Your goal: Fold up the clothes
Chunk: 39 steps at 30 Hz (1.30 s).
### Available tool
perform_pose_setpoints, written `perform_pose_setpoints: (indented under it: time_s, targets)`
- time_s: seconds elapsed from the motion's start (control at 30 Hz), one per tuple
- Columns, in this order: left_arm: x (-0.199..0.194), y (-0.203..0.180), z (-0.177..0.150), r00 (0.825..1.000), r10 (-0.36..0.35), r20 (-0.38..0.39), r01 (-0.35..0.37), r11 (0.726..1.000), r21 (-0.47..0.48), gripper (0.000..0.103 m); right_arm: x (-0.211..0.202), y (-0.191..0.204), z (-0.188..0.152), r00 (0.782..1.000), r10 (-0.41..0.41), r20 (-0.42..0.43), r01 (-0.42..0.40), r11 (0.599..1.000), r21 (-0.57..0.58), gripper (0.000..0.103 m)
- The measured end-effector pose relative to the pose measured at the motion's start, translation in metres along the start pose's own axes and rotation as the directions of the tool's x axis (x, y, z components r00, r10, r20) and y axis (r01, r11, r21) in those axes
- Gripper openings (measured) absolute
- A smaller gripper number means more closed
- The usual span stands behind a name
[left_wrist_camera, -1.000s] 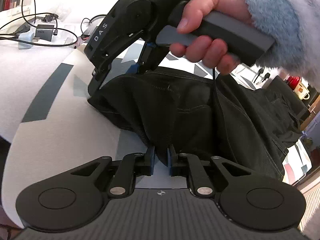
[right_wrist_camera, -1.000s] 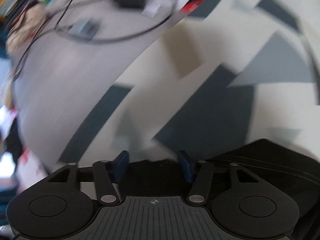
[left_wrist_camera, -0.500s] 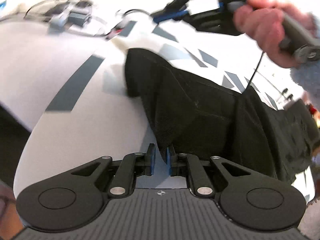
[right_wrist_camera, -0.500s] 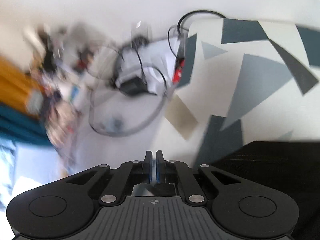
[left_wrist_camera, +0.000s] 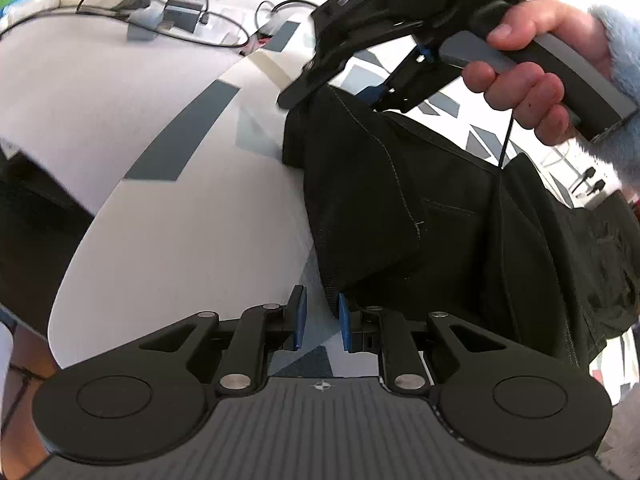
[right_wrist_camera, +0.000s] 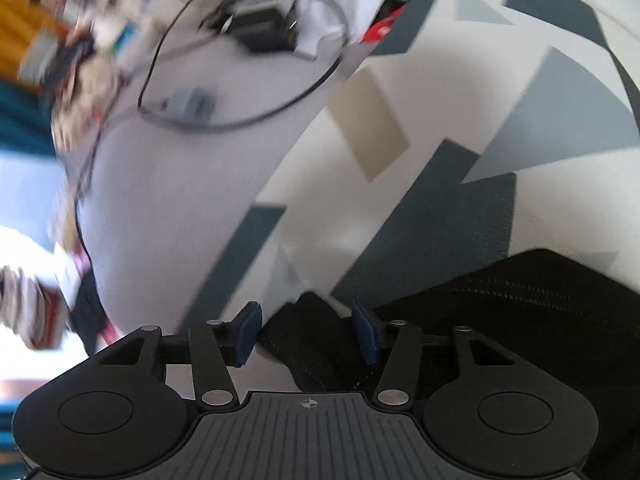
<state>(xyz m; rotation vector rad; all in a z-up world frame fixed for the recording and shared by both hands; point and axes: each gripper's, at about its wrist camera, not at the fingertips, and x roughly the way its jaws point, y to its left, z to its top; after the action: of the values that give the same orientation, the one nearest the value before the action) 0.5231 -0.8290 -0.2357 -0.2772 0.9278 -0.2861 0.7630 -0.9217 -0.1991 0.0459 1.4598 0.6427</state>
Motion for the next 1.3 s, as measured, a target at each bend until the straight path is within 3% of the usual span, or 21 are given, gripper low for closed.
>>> perform_pose_setpoints:
  time_s: [0.1,0.17,0.27,0.37,0.47,0.5,0.63,0.83,1.0,1.07,1.17,1.3]
  targets:
    - [0.001,-0.016,0.005,0.999,-0.006,0.032,0.002,0.995,0.098,0.029,-0.007,0.006,-0.003,1.000,-0.022,0.004,0.022,0.999,-0.031,0.021]
    - [0.004,-0.023,0.009,0.998,-0.015,0.057,0.007,0.989,0.146,0.030,-0.020,0.008,-0.004,0.999,-0.023,0.040,0.024,0.999,-0.021,0.017]
    - [0.010,-0.025,0.014,0.997,-0.026,0.068,0.016,0.989,0.149,0.027,-0.052,0.010,-0.005,0.983,-0.018,0.183,0.016,1.000,0.012,0.015]
    - [0.013,-0.021,0.015,0.998,-0.007,0.063,-0.002,0.990,0.144,0.027,-0.076,0.006,-0.011,0.946,0.014,0.325,-0.047,0.994,0.094,0.022]
    - [0.015,-0.017,0.014,0.998,0.026,0.051,-0.033,0.989,0.143,0.027,-0.087,-0.003,-0.014,0.915,0.059,0.400,-0.122,0.983,0.134,0.038]
    - [0.017,-0.015,0.013,0.998,0.042,0.040,-0.047,0.989,0.138,0.027,-0.090,-0.005,-0.013,0.912,0.057,0.406,-0.122,0.983,0.136,0.038]
    - [0.011,-0.011,0.012,0.996,0.075,0.053,-0.081,0.987,0.137,0.028,-0.088,-0.018,-0.012,0.927,0.013,0.374,-0.086,0.980,0.179,0.038]
    - [0.011,-0.001,0.017,0.993,0.099,0.058,-0.105,0.988,0.114,0.028,-0.035,-0.029,-0.030,0.977,-0.057,0.206,0.019,0.984,0.179,0.039]
    - [0.002,0.006,0.015,0.991,0.119,0.061,-0.124,0.988,0.092,0.031,0.003,-0.008,-0.051,0.989,-0.097,0.109,0.086,0.991,0.098,0.039]
    - [-0.003,0.013,0.015,0.991,0.121,0.060,-0.125,0.990,0.062,0.031,0.011,0.008,-0.053,0.994,-0.044,0.101,0.039,0.997,0.059,0.039]
    - [-0.007,0.024,0.019,0.994,0.099,0.055,-0.099,0.995,-0.001,0.035,0.018,0.028,-0.052,0.989,0.106,0.099,-0.113,0.991,0.068,0.037]
    - [-0.011,0.027,0.026,0.989,0.125,0.072,-0.125,0.992,-0.010,0.035,-0.010,0.023,-0.051,0.967,0.091,0.237,-0.126,0.983,0.135,0.041]
